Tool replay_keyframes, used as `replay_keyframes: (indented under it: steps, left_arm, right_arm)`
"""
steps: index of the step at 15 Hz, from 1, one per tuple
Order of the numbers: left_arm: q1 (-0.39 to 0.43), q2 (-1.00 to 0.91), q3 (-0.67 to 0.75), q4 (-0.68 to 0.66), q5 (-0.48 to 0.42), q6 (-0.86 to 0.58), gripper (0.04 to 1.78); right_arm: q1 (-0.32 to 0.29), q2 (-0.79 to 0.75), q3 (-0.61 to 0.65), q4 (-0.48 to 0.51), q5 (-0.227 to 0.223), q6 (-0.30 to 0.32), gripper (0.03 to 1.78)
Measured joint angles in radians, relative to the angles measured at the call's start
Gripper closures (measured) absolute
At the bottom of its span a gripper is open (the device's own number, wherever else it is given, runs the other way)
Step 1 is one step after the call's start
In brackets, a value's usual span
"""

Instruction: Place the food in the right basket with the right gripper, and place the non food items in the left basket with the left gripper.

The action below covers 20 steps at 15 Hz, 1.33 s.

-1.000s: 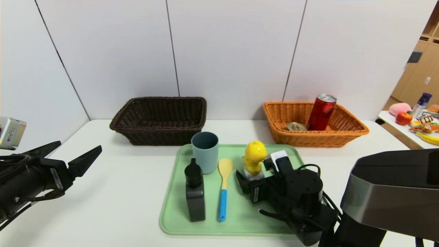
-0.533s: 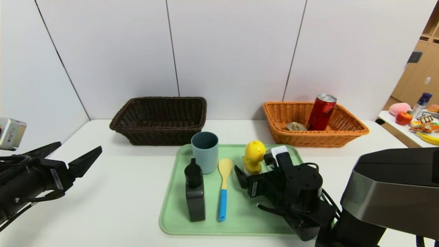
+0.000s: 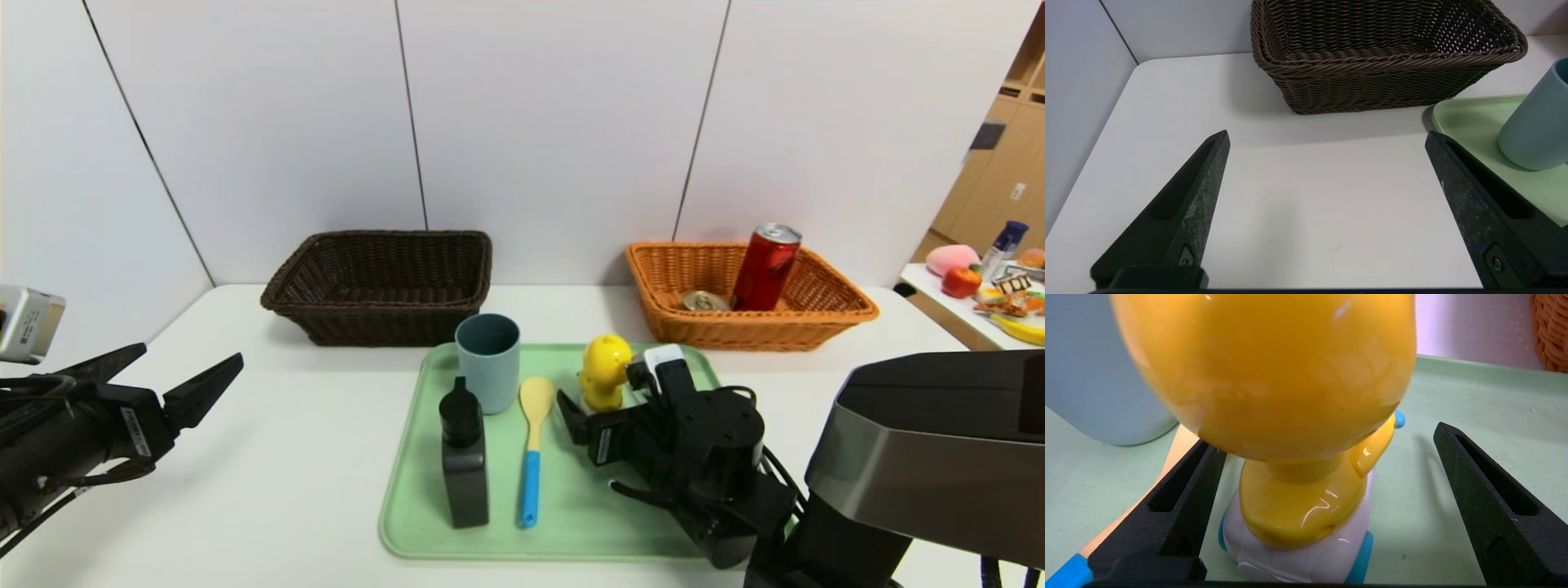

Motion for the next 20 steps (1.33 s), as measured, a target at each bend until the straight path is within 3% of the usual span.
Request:
replay_keyframes:
  steps: [7,10,12,20]
  left_arm:
    - [0.017,0.0,0.001,0.001,-0.001,-0.003,0.13]
    - [0.017,0.0,0.001,0.001,-0.001,-0.003,0.13]
    - [0.018,0.0,0.003,0.001,-0.001,-0.002,0.13]
    - [0.019,0.0,0.008,0.0,-0.002,-0.003,0.13]
  right_arm:
    - [-0.012,0.023,-0.018,0.0,-0.003,0.015,0.13]
    - [-0.012,0.026,-0.019,-0.002,-0.006,0.019,0.64]
    - [-0.013,0.026,-0.017,-0.003,-0.006,0.019,0.8]
    - [-0.013,0.005,-0.011,0.005,-0.011,0.016,0.83]
